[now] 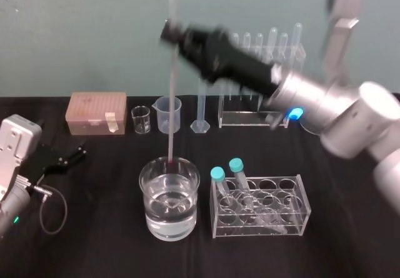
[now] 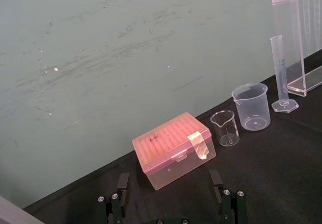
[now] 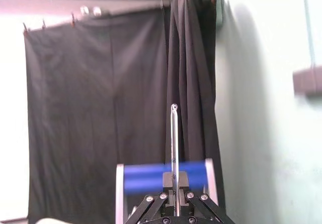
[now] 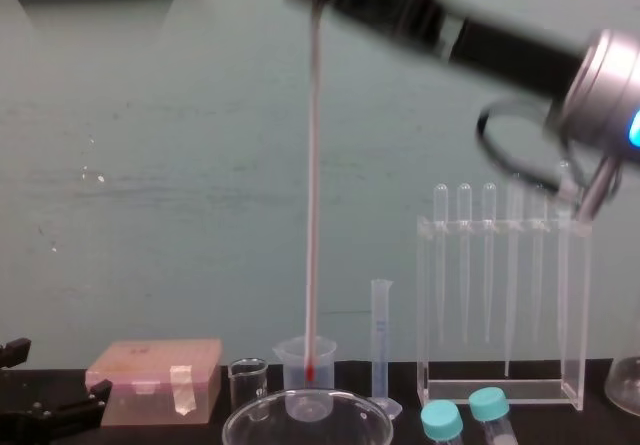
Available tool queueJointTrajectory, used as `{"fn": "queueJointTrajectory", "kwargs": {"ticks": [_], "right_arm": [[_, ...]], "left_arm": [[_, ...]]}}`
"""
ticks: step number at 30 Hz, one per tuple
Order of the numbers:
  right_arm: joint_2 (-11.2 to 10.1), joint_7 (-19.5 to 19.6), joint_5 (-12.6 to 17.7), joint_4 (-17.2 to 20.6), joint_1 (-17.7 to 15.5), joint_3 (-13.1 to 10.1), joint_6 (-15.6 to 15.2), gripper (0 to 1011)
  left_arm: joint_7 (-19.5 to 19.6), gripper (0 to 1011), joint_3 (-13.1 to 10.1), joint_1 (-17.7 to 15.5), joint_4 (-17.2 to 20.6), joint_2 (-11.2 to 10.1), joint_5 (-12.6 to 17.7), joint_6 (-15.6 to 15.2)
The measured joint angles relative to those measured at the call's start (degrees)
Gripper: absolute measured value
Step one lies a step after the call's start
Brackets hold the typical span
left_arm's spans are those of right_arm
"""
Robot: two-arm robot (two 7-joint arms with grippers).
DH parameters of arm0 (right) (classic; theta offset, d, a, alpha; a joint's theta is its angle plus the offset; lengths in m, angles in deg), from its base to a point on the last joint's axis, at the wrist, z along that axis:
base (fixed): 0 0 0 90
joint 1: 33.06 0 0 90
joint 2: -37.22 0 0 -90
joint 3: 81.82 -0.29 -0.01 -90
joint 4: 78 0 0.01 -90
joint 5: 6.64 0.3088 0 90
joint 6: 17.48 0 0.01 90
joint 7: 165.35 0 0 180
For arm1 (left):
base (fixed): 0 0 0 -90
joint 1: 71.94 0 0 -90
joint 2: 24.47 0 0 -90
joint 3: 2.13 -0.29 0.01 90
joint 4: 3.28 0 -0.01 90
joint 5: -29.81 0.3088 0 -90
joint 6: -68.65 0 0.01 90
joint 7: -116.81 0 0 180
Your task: Hold the thermometer with one hand and immerse one end into the beaker, then reinsert it into the test tube rack.
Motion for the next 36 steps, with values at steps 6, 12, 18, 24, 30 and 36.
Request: {"fn": "queueJointTrajectory", "kwargs": {"ticks": [6, 12, 18, 24, 30, 36], "right_arm": [[-2.8, 1.1, 3.8, 4.3, 1.9, -5.0, 0.7, 57], [-7.5, 6.1, 2.0, 6.4, -0.2, -8.3, 3.1, 57], [-11.3, 11.3, -1.7, 7.9, -5.7, -10.1, 4.5, 57], [-13.9, 15.2, -3.0, 10.1, -13.0, -11.8, 3.4, 57], [-14.6, 15.2, -3.5, 11.2, -15.9, -12.2, 2.6, 57], [-14.5, 14.3, -4.2, 11.2, -16.3, -12.3, 2.1, 57]], "left_arm": [[0.0, 1008, 0.0, 0.0, 0.0, 0.0, 0.0, 0.0], [0.0, 1008, 0.0, 0.0, 0.0, 0.0, 0.0, 0.0], [0.0, 1008, 0.0, 0.0, 0.0, 0.0, 0.0, 0.0], [0.0, 1008, 0.0, 0.0, 0.0, 0.0, 0.0, 0.0], [0.0, 1008, 0.0, 0.0, 0.0, 0.0, 0.0, 0.0], [0.0, 1008, 0.0, 0.0, 0.0, 0.0, 0.0, 0.0]]}}
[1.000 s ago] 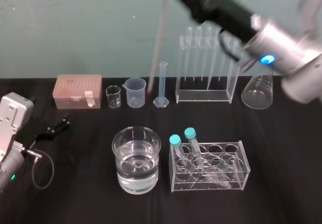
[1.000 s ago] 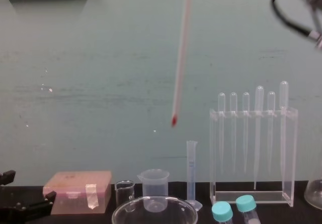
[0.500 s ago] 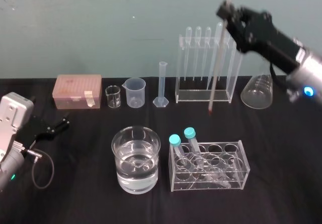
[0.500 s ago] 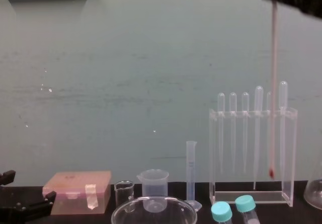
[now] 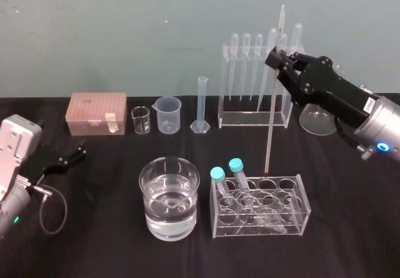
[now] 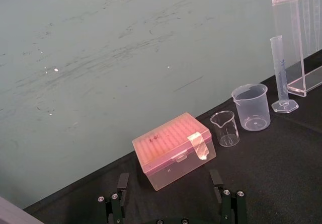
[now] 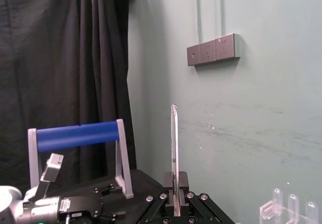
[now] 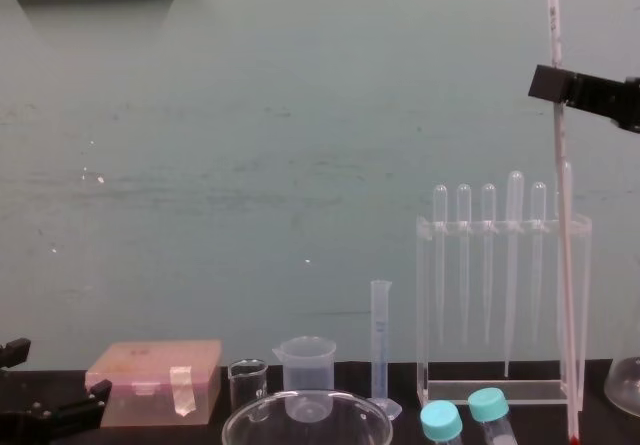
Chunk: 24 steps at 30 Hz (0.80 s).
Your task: Hold the thermometer with one hand and immerse one end into the beaker, then reinsert it into the test tube rack.
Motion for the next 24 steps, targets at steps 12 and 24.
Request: {"fn": "queueJointTrajectory", "kwargs": {"ticks": [12, 24], "right_arm": [[0.6, -1.9, -1.4, -1.2, 0.9, 1.9, -1.7, 57], [2.0, -3.5, -4.1, -4.4, 2.6, 4.4, -1.1, 57]], "left_arm": [[0.0, 1008, 0.0, 0.0, 0.0, 0.0, 0.0, 0.0], [0.0, 1008, 0.0, 0.0, 0.0, 0.0, 0.0, 0.0]]}}
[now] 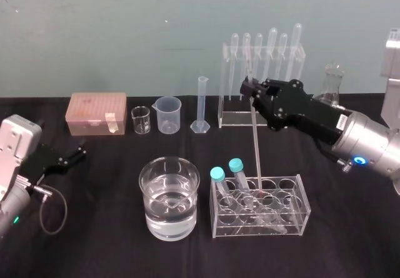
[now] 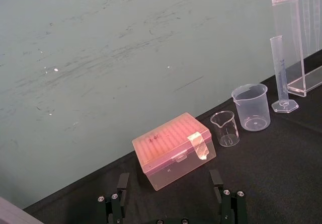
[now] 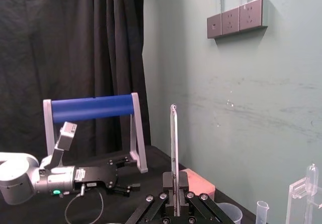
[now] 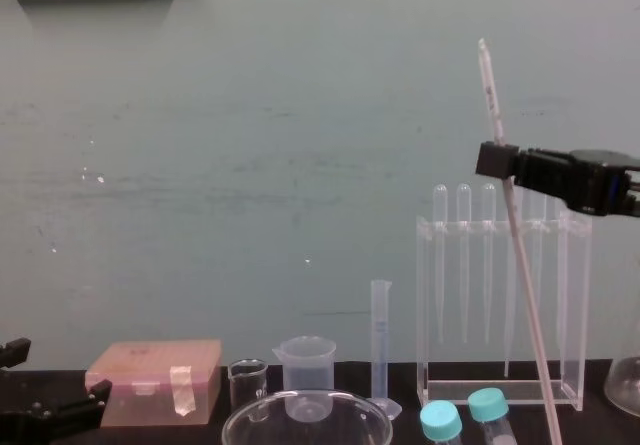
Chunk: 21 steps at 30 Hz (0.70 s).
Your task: Hold the thermometer with one hand and immerse one end into the beaker, then reinsert it into the test tube rack.
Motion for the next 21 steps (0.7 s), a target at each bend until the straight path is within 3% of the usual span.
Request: {"fn": "queueJointTrajectory", "kwargs": {"ticks": [21], "right_arm": [[1.3, -1.5, -2.8, -4.6, 1.1, 1.7, 0.6, 57]], "left_arm": [[0.0, 1008, 0.0, 0.0, 0.0, 0.0, 0.0, 0.0]]}}
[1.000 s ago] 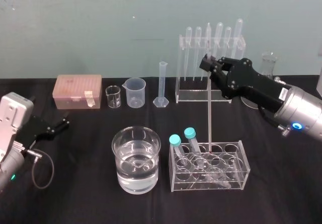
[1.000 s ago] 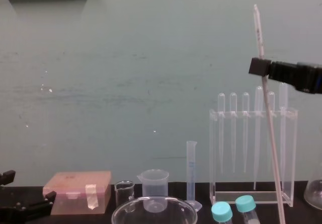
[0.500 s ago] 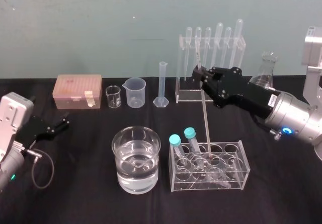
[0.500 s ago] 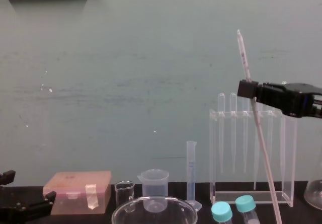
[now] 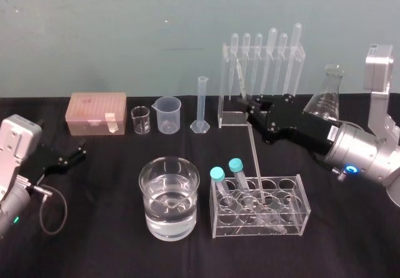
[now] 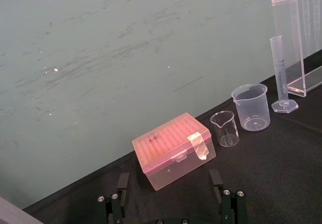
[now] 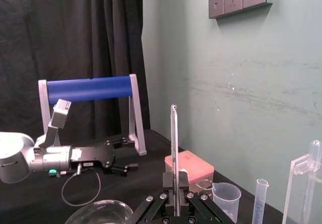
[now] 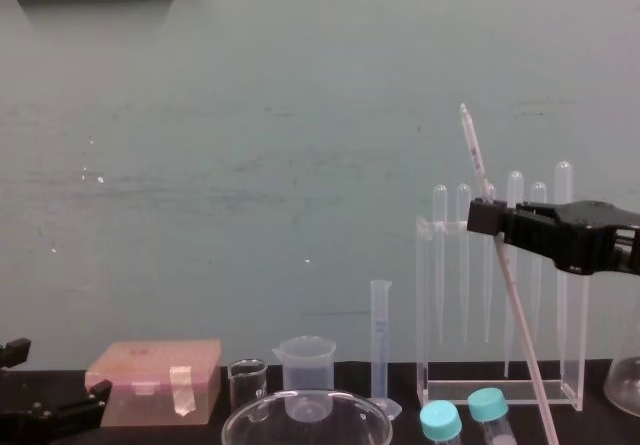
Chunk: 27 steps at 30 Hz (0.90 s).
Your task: Hold the thermometer with one hand and immerse one end into the beaker, then reinsert it into the test tube rack.
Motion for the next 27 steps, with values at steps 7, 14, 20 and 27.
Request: {"fn": "queueJointTrajectory", "kwargs": {"ticks": [7, 14, 20, 27], "right_arm": [[0.2, -0.3, -0.6, -1.0, 0.3, 0.4, 0.0, 57], [0.3, -0.3, -0.9, -1.2, 0.4, 0.4, 0.2, 57], [0.3, -0.3, -0.9, -1.2, 0.4, 0.4, 0.1, 57], [0.3, -0.3, -0.8, -1.2, 0.4, 0.4, 0.1, 217]], "left_arm": [[0.0, 1008, 0.0, 0.0, 0.0, 0.0, 0.0, 0.0], [0.0, 1008, 0.0, 0.0, 0.0, 0.0, 0.0, 0.0], [0.0, 1008, 0.0, 0.0, 0.0, 0.0, 0.0, 0.0], [0.0, 1008, 0.0, 0.0, 0.0, 0.0, 0.0, 0.0]]}}
